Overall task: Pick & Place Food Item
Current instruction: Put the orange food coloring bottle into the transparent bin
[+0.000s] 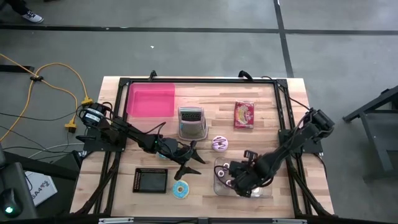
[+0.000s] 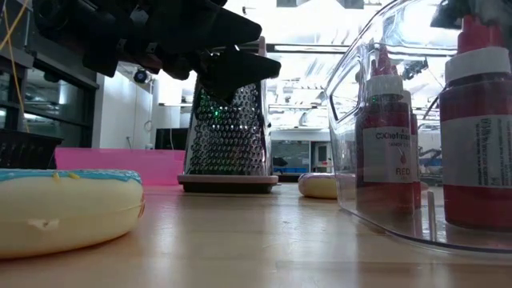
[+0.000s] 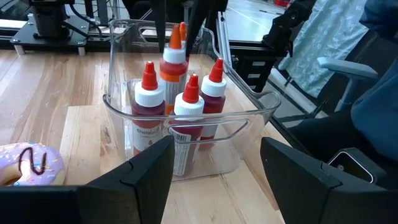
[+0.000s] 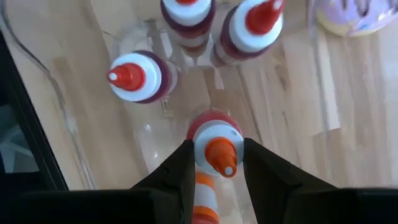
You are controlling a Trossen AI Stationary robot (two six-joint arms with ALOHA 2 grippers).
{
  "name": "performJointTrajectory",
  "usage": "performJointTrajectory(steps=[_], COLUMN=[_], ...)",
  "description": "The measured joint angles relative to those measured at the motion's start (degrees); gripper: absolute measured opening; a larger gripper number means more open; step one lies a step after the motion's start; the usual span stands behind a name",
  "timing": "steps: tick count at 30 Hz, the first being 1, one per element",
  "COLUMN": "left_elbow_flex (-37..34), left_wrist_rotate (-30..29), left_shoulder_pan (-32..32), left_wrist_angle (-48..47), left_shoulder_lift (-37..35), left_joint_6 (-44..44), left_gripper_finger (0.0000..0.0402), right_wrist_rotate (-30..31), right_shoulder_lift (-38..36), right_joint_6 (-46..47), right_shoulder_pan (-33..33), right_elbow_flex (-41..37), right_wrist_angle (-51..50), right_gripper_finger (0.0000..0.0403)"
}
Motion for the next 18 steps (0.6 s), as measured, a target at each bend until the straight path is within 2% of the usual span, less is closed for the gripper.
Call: performJointTrajectory(steps=[6,18], left_elbow_flex=[-0.02,0.0], left_wrist_rotate=[0.01,0.01], left_shoulder_pan=[0.0,0.02], left_wrist_angle=[-0.02,-0.02], left_shoulder_lift=[0.0,0.0], left_joint_6=[0.0,0.0], left_gripper_finger=[0.0233,0.0233], right_wrist_rotate=[-0.36,-0.29], right_shoulder_lift=[0.07,0.04], right_joint_6=[4.12,4.63], right_shoulder_pan=[1.72,2.06], right_elbow_flex=[-2.96,-3.32], right_wrist_angle=[2.49,3.57], right_gripper_finger=[0.0105,0.0115])
